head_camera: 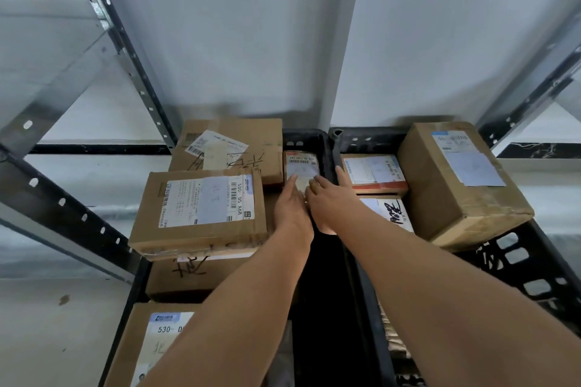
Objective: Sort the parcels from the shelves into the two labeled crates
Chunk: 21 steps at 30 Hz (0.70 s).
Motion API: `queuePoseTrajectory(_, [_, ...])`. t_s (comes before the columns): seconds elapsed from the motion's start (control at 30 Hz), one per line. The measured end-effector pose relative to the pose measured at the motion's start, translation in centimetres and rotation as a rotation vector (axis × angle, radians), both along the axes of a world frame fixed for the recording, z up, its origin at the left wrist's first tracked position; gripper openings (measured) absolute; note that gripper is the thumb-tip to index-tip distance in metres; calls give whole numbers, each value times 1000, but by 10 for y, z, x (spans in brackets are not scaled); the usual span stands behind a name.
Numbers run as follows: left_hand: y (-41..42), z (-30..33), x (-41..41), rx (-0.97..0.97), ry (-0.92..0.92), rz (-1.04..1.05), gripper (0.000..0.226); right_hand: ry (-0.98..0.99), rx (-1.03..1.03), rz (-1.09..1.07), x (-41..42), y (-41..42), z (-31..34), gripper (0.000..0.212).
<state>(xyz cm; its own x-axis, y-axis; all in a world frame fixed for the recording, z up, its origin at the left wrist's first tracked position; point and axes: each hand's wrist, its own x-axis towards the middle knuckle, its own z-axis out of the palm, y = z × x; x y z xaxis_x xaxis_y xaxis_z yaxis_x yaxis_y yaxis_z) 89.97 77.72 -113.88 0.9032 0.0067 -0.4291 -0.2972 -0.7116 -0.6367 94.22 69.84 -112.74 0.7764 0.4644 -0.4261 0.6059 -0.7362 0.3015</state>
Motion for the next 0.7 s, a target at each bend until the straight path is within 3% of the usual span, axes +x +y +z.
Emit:
queuePoseTrajectory(0.2, [2, -10, 10, -3, -12, -23, 73, -70, -45, 22, 2, 8, -14, 59])
queuePoseTrajectory(0.37, [2, -23, 15, -37, 49, -16, 73, -124, -95, 122, 6, 9, -28, 63])
queuePoseTrajectory(0.7, [3, -15, 16, -72, -12, 0, 76, -146, 78, 70, 5, 5, -24, 56])
